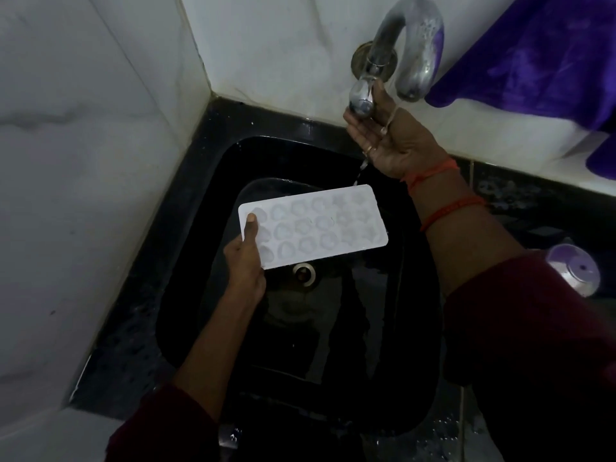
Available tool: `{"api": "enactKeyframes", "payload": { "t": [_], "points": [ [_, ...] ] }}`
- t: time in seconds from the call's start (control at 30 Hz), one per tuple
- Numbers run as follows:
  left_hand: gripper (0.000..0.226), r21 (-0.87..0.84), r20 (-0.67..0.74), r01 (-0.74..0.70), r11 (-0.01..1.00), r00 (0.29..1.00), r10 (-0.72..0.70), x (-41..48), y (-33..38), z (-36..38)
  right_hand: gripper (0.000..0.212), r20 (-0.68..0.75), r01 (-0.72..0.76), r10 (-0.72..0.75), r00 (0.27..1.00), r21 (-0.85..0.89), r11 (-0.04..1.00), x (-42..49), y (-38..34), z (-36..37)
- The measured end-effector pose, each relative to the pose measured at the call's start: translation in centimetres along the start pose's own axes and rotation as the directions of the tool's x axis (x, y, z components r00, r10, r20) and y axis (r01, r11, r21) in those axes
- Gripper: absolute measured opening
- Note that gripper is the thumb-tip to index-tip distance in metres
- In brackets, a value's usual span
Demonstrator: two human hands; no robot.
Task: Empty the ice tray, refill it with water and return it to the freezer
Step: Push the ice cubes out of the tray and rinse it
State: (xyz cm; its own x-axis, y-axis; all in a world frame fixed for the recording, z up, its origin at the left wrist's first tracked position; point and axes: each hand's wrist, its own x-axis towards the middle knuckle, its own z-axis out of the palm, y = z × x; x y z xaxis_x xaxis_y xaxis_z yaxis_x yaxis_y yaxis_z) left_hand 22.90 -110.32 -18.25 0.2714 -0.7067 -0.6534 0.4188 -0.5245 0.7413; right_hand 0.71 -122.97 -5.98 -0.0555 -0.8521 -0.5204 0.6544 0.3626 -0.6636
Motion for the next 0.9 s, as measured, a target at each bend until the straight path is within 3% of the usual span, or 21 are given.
{"api": "enactKeyframes", "payload": {
  "t": [0.3,0.4,0.47,0.6,0.67,0.9],
  "points": [
    [0.029,0.011,-0.051,-0.031,0.999,0.998,0.032,-1.6,0.9,-3.2,0.043,-0.016,0.030,-0.031,0.999,-0.055,0.998,-0.7,2.2,-1.2],
    [0.030,0.020,-0.061,-0.034,0.999,0.998,0.035,-2.4,1.2,-4.2,0.024,-0.068,0.041,-0.059,0.996,-0.240,0.970,-1.8,3.7,-3.0],
    [0.030,0.011,-0.063,-0.030,0.999,0.998,0.030,-2.9,1.2,-4.8,0.018,-0.110,0.103,-0.177,0.978,-0.486,0.868,-3.1,5.4,-4.6],
    [0.030,0.016,-0.072,-0.026,1.000,0.997,0.028,-3.7,0.9,-5.9,0.016,0.027,0.235,-0.436,0.900,-0.871,0.432,-6.5,8.7,-7.6],
    [0.031,0.029,-0.074,-0.022,0.999,0.997,0.024,-4.2,0.7,-6.5,0.019,0.114,0.266,-0.444,0.889,-0.917,0.298,-8.3,9.9,-8.5],
    [0.033,0.038,-0.050,0.045,0.998,0.998,-0.043,-6.3,-0.9,-8.1,0.029,0.323,0.350,-0.344,0.882,-0.936,0.018,-12.9,12.0,-10.1]
  ]
}}
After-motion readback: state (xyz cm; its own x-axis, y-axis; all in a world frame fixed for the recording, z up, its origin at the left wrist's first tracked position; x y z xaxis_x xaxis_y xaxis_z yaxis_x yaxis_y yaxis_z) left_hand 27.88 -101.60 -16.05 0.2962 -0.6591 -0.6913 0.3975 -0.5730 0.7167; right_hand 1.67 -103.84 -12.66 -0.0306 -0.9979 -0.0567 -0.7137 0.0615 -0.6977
